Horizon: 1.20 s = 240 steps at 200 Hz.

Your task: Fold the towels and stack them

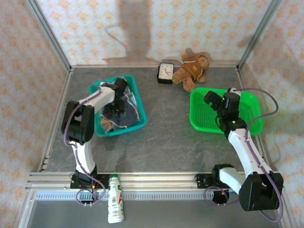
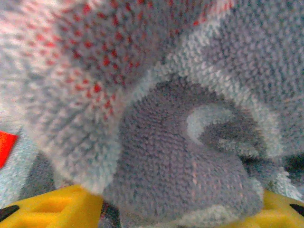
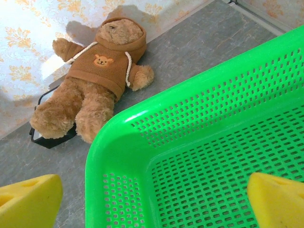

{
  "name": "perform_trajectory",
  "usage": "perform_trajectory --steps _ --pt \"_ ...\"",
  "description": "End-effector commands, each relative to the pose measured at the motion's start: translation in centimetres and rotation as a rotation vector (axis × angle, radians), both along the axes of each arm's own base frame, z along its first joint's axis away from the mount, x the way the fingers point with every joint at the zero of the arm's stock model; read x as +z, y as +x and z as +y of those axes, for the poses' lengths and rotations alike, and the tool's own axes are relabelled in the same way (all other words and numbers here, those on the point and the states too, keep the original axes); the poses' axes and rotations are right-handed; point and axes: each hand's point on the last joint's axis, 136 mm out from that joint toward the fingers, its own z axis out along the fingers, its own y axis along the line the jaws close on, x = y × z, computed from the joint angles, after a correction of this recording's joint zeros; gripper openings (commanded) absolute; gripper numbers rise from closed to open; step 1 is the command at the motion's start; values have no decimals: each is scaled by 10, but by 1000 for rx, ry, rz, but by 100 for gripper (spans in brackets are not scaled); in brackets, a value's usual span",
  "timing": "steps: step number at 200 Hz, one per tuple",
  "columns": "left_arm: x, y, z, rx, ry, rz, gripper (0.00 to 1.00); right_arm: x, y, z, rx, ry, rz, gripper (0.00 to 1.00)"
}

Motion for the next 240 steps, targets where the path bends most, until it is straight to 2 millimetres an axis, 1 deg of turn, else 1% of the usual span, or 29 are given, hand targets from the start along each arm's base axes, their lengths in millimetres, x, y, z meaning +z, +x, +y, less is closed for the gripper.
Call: perform_trajectory --steps 1,16,30,52,70,80,87,105,126,130,135,139,142,153,161,171,183,194,197,200,207,225,240 --pt "5 7 65 53 110 54 58 12 3 4 9 16 -18 99" --pt "5 15 94 121 102 47 58 11 4 5 9 19 -17 99" --pt "5 23 116 169 97 44 59 9 4 6 12 19 -13 99" --pt "5 36 138 203 94 40 60 8 6 7 17 24 -11 99" --pt "14 45 148 215 100 31 62 8 7 8 24 29 -10 99" --pt "23 50 146 217 89 11 64 9 7 9 26 31 -11 99" --pt "28 52 142 216 65 -7 66 9 7 10 27 35 -13 99" --pt "44 50 132 232 4 -62 72 9 6 10 27 35 -13 99" --pt "57 38 119 235 -54 -112 76 10 6 10 30 36 -17 99" --pt "56 35 115 231 -69 -113 77 11 6 11 31 36 -19 99" --pt "60 33 111 226 -88 -132 77 11 6 11 33 37 -20 99" --pt "56 30 108 221 -99 -127 78 11 6 12 34 39 -22 99" --pt "65 29 105 214 -105 -153 78 11 6 12 34 39 -23 99" --pt "68 26 101 203 -113 -178 78 11 6 13 39 38 -25 99" --pt "69 25 101 201 -109 -185 78 10 6 14 41 38 -23 99" --pt "68 25 105 200 -90 -183 77 10 6 15 47 37 -21 99" --pt "67 30 112 200 -62 -176 68 10 6 17 54 36 -20 99" --pt "62 38 117 204 -57 -176 65 9 5 18 57 34 -17 99" --pt "64 40 118 202 -56 -184 61 9 5 19 59 34 -16 99" --pt "55 44 119 201 -57 -167 58 9 5 19 60 34 -17 99" --pt "51 50 122 198 -53 -164 52 9 5 20 65 34 -17 99" --pt "47 66 132 199 -22 -163 50 10 4 22 72 35 -15 99" --pt "44 79 135 193 -23 -164 51 10 4 26 84 43 -13 99"
